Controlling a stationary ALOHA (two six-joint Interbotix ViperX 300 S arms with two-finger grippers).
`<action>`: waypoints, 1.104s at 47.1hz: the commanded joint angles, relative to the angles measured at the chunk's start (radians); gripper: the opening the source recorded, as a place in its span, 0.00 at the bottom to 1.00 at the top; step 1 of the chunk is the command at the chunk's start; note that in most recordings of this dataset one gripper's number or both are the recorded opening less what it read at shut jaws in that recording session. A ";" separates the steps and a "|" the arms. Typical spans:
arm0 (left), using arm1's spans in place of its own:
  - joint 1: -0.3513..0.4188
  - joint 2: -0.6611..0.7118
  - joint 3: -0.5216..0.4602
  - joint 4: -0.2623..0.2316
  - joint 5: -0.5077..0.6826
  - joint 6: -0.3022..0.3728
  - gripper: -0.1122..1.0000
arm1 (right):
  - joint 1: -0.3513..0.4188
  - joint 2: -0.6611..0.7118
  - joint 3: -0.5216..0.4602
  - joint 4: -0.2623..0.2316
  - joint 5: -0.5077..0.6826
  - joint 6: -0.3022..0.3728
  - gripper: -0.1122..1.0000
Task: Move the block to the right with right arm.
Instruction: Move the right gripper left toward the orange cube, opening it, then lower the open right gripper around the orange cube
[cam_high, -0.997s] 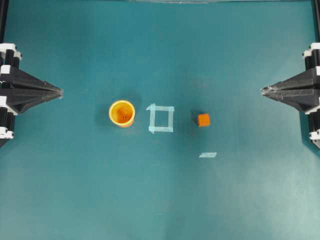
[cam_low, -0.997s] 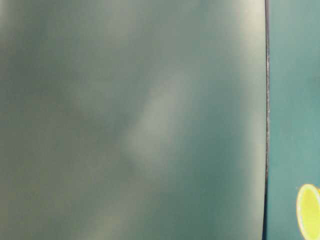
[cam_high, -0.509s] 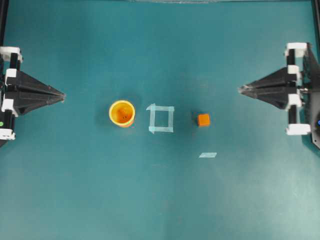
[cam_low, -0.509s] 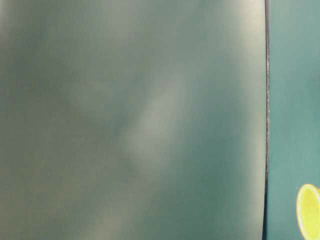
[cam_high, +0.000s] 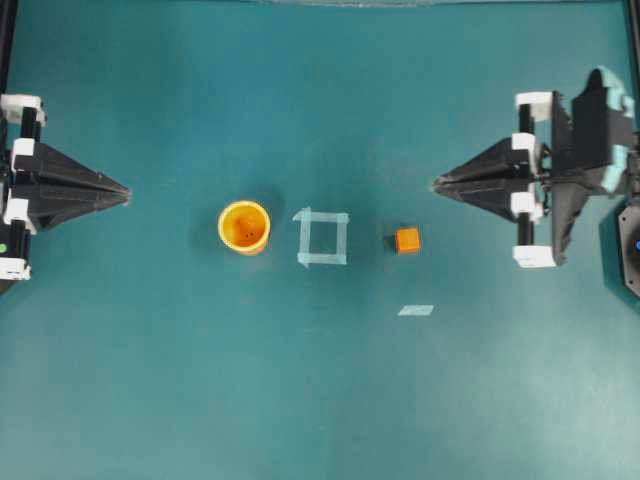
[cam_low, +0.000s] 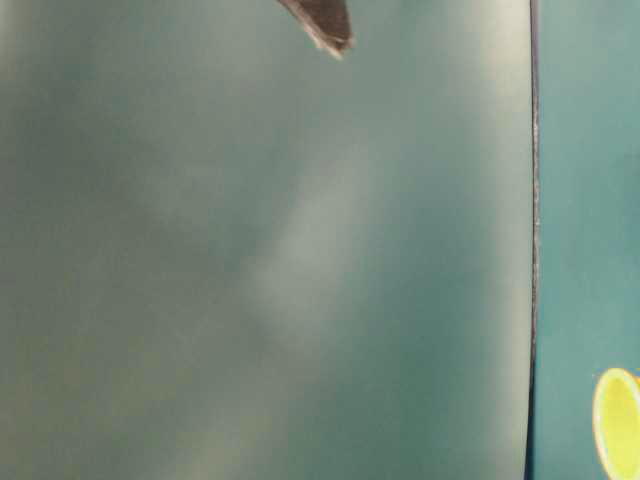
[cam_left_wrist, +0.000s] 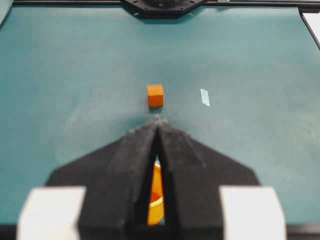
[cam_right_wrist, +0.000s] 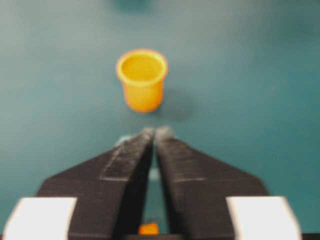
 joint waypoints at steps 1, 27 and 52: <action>0.002 0.005 -0.026 0.003 -0.005 0.002 0.10 | -0.011 0.029 -0.040 0.003 0.023 0.005 0.36; 0.002 0.006 -0.026 0.003 -0.005 0.000 0.10 | -0.021 0.334 -0.255 -0.083 0.465 -0.015 0.63; 0.002 0.000 -0.026 0.003 0.017 -0.011 0.10 | 0.048 0.488 -0.264 -0.091 0.472 -0.014 0.63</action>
